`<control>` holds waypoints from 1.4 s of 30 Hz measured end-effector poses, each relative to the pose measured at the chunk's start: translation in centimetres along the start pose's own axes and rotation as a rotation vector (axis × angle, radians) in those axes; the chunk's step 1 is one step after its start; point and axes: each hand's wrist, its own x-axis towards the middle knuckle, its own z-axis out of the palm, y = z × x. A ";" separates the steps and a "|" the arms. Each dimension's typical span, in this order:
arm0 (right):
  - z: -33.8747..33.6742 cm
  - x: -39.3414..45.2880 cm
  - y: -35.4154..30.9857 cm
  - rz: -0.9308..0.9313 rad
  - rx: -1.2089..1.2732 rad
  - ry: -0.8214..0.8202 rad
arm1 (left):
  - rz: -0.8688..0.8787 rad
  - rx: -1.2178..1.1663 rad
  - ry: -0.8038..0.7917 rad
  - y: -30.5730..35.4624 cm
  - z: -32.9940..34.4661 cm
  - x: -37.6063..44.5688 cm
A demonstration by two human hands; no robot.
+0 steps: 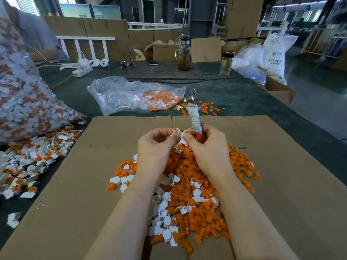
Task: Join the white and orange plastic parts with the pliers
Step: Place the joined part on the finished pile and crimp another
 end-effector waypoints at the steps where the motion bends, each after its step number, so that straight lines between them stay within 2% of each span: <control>1: 0.0 0.0 -0.1 -0.004 0.015 0.006 | -0.013 -0.006 -0.002 0.0 0.0 0.0; 10: 0.0 -0.2 -0.3 -0.034 0.036 0.033 | -0.134 -0.200 -0.022 0.6 0.3 -0.4; 18: 0.1 -0.3 -0.3 -0.069 -0.017 0.070 | -0.097 -0.252 -0.051 1.1 0.3 -0.7; 29: 0.0 -0.4 -0.3 -0.138 -0.215 0.116 | 0.110 0.060 0.026 1.3 0.4 -0.8; 37: -0.1 -0.3 -0.2 -0.144 -0.218 0.089 | 0.178 0.163 0.027 1.0 0.2 -0.8; 42: 0.0 -0.3 -0.3 -0.127 -0.198 0.089 | 0.154 0.097 0.031 1.2 0.3 -0.9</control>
